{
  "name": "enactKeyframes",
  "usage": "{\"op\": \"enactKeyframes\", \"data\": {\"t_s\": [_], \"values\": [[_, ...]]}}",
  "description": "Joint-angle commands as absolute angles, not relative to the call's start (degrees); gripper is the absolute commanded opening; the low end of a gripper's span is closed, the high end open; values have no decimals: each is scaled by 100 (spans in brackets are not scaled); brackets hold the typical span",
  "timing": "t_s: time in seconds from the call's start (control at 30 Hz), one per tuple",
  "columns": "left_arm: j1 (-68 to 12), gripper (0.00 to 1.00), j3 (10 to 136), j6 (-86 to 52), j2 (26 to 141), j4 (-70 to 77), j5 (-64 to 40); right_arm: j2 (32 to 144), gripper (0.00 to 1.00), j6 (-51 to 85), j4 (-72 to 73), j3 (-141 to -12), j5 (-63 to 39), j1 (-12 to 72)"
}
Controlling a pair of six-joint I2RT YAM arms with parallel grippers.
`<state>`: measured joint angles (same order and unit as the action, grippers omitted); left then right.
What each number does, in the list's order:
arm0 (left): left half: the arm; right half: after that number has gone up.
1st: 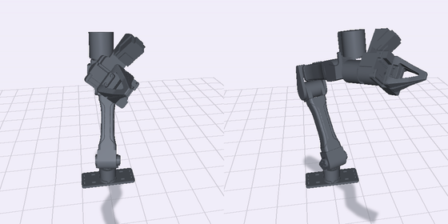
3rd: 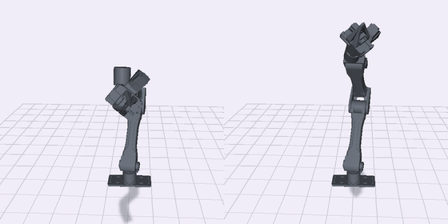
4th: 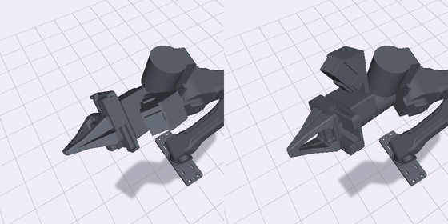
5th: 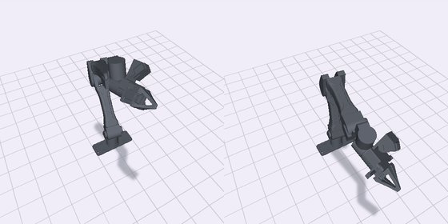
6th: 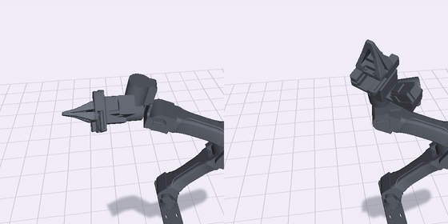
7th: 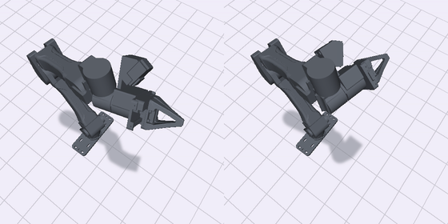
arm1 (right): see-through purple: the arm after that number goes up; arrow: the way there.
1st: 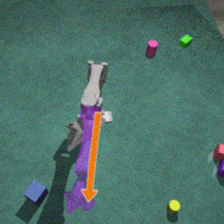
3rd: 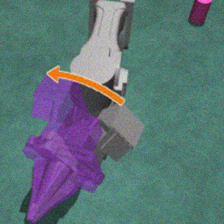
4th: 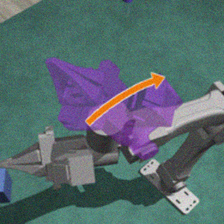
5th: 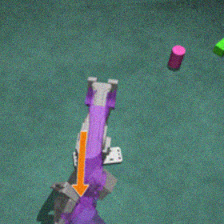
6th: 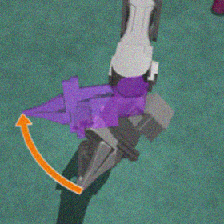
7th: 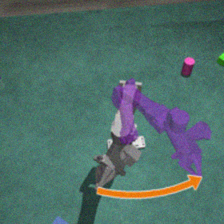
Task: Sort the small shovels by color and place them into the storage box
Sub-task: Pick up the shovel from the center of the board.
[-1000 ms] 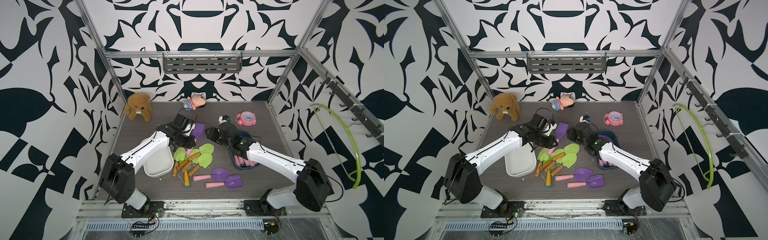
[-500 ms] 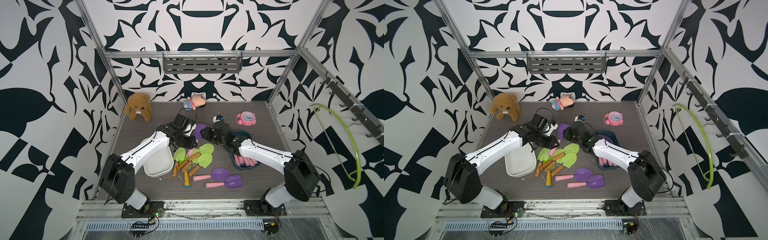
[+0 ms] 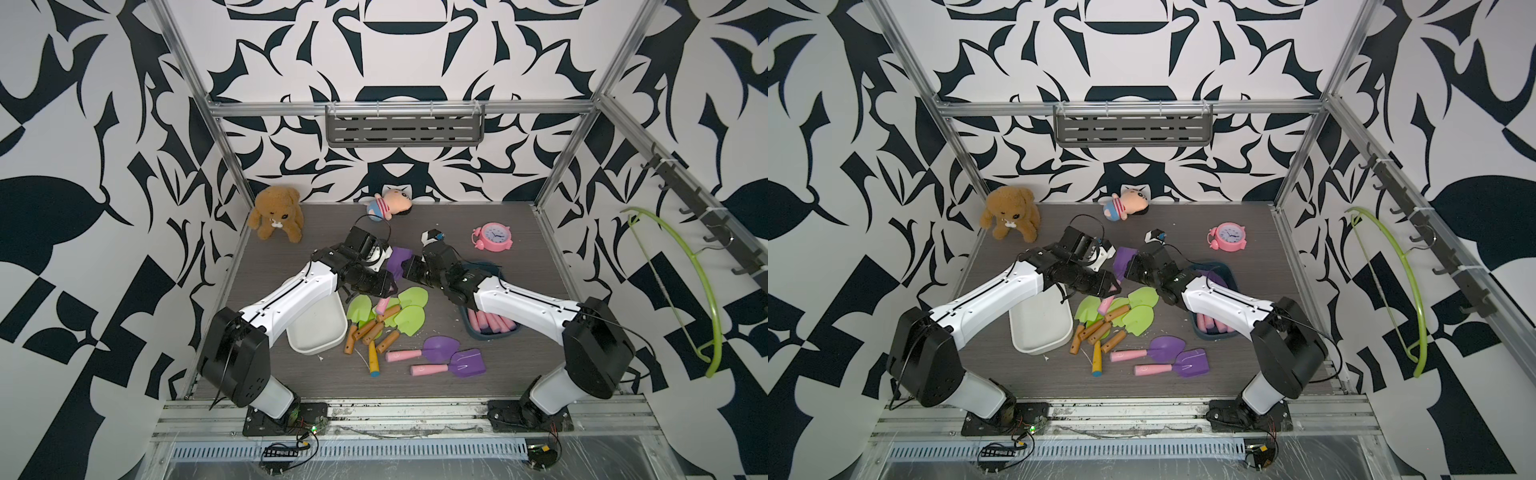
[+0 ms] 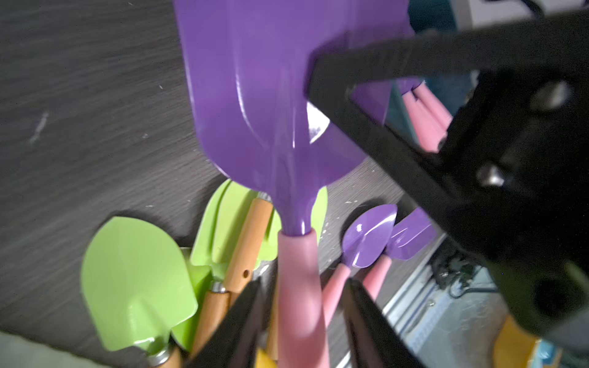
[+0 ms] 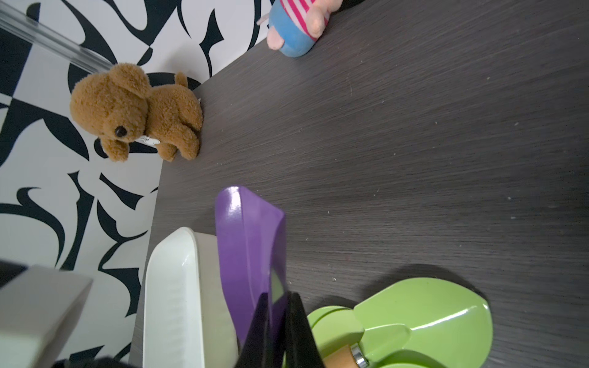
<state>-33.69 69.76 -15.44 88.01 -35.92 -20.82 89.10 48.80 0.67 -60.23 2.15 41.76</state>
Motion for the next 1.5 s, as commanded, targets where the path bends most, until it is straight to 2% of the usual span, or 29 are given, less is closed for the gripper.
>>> {"op": "enactKeyframes", "data": {"t_s": [0.0,0.07,0.2,0.3,0.5,0.77,0.83,0.97,1.03,1.1,1.13,1.17,1.27,1.47], "values": [[-3055,71,6937,-1395,8542,-3424,-2721,8376,0,3694,-273,-6302,158,4230],[-2808,77,6913,-1245,8454,-3360,-3143,8213,0,3045,-465,-6285,-120,4219],[-2240,78,6796,-941,8286,-3192,-4350,8068,0,1882,-879,-6346,-1352,4160],[-1995,74,6797,-356,8179,-3348,-4903,8076,0,1246,-1385,-6521,-2151,4135],[-1969,66,6960,1178,8111,-4232,-5444,8068,0,272,-1997,-6696,-3064,4128],[-2086,52,6971,2069,8147,-4849,-5836,8066,0,-190,-2008,-6822,-3424,4126],[-2153,47,6996,2127,8181,-4904,-5797,8110,0,-227,-2026,-6880,-3490,4123],[-2279,31,7013,2123,8286,-4910,-5677,8162,0,-308,-2065,-6991,-3620,4127],[-2302,19,7031,2115,8340,-4921,-5656,8142,0,-357,-2065,-7004,-3633,4128],[-2310,2,7063,2060,8378,-4921,-5659,8114,0,-410,-2065,-6997,-3632,4115],[-2312,0,7085,2020,8385,-4920,-5645,8103,0,-422,-2088,-6998,-3598,4113],[-2312,0,7115,1961,8398,-4911,-5638,8074,3,-417,-2158,-6997,-3481,4109],[-2311,0,7137,1473,8367,-4718,-5319,7922,22,-368,-2444,-6981,-2843,4097],[-2305,0,7110,270,8443,-4191,-4223,7852,34,-177,-3540,-7087,-1715,4104]]}}
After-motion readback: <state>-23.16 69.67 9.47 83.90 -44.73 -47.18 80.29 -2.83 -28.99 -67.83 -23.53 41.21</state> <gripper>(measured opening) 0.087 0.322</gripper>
